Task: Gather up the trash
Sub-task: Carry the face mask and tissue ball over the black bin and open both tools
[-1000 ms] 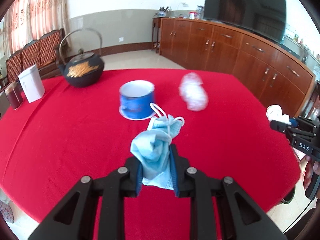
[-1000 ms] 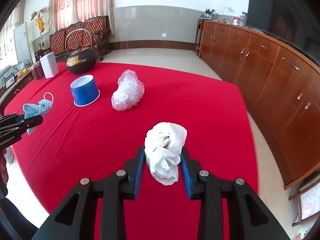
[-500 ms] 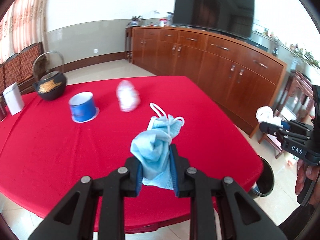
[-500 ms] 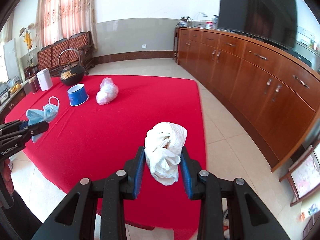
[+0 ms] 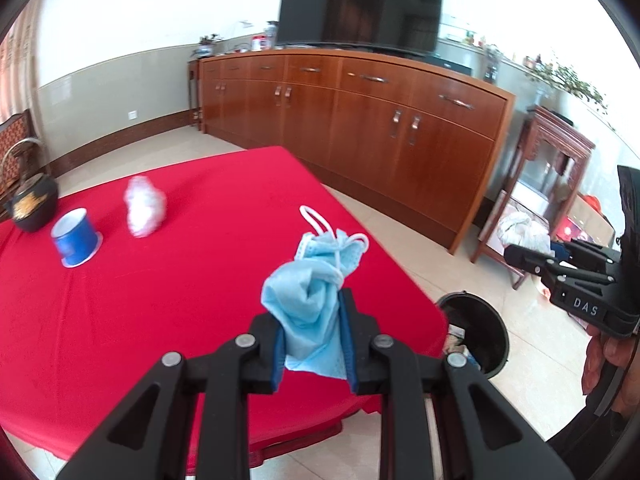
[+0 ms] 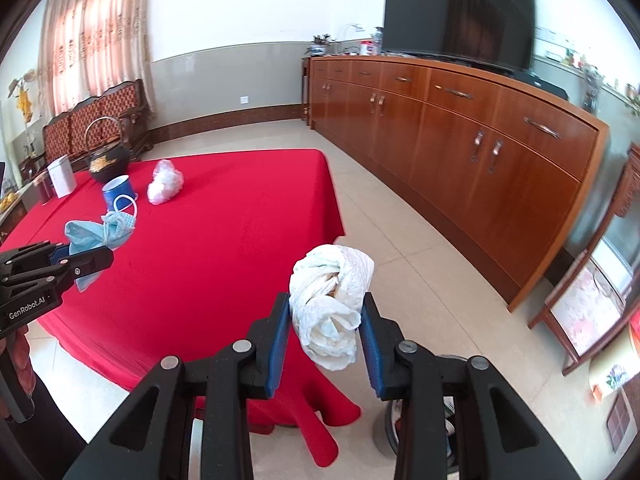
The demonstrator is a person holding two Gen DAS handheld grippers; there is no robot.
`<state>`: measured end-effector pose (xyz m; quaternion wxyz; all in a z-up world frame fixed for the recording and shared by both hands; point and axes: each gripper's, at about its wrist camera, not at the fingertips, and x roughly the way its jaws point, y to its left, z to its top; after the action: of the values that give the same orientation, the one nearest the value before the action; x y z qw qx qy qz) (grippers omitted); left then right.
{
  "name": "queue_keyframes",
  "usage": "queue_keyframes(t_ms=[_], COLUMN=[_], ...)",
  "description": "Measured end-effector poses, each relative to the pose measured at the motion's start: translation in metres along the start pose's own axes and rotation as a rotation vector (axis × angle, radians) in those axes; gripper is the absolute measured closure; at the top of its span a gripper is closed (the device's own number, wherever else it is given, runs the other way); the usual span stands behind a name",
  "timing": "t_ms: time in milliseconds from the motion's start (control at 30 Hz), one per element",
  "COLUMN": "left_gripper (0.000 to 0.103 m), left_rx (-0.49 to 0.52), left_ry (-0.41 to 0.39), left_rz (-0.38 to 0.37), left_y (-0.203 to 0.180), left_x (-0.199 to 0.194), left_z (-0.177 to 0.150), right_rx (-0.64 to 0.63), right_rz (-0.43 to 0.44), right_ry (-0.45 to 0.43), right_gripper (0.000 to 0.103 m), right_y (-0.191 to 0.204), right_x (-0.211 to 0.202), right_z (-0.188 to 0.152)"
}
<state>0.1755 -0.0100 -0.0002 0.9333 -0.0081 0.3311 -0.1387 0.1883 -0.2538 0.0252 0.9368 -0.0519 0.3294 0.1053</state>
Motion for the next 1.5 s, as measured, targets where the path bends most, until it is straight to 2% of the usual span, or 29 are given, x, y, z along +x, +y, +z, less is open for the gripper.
queue_keyframes(t_ms=[500,933,1233,1500], left_gripper=[0.078,0.078,0.078,0.078], left_rx=[0.135,0.239,0.298,0.341], left_ry=[0.075,0.159,0.249,0.354], left_rz=[-0.148,-0.243,-0.292,-0.319], left_y=[-0.096,-0.17,-0.207,-0.239], left_x=[0.043,0.081,0.118,0.175], left_z=[-0.002,-0.015,-0.034,-0.053], right_rx=[0.118,0.193,0.179,0.119], right_rz=[-0.124,-0.188,-0.191,-0.128], right_ry=[0.041,0.1,0.178,0.292], right_gripper=[0.067,0.067,0.067,0.067], right_y=[-0.094,-0.163,-0.199,-0.226], right_x=[-0.024,-0.028,-0.007,0.045], right_z=[-0.05,-0.098,-0.129,-0.158])
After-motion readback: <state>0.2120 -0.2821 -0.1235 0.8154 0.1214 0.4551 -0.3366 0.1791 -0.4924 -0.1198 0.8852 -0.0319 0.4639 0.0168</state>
